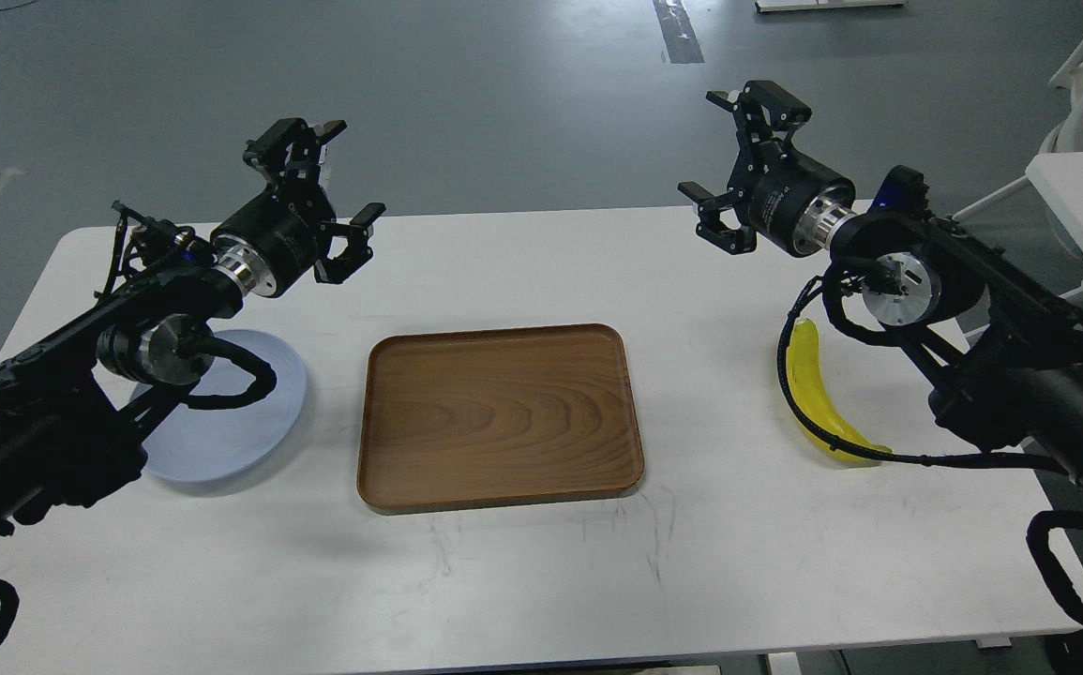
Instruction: Place banana on plate with both arms
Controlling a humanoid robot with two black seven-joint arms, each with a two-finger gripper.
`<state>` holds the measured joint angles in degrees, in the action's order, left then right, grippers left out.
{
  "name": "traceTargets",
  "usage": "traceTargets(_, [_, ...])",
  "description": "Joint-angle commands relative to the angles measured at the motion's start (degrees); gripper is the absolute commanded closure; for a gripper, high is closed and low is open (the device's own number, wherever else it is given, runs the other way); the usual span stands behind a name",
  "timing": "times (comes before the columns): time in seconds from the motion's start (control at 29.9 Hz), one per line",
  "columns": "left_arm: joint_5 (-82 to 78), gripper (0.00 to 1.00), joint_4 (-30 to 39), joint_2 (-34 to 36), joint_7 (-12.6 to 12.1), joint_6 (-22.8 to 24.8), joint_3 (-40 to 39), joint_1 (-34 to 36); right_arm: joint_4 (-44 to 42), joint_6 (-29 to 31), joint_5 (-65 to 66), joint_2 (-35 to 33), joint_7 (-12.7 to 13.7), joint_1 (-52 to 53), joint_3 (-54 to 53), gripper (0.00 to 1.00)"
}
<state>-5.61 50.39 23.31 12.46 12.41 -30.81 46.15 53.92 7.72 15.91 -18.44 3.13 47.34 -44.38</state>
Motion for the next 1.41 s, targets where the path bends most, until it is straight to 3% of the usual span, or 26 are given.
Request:
traceTargets(0.0, [-0.5,0.02,0.0,0.2,0.0,0.2,0.3,0.0,0.0,-0.4,0.1,0.4,-0.1,-0.1,0.2,0.00])
traceTargets(1.37, [-0.6,0.02,-0.3,-0.5,-0.6,-0.2,0.7,-0.4,-2.8,-1.4,0.5,4.3,0.0,2.0,1.5,0.00])
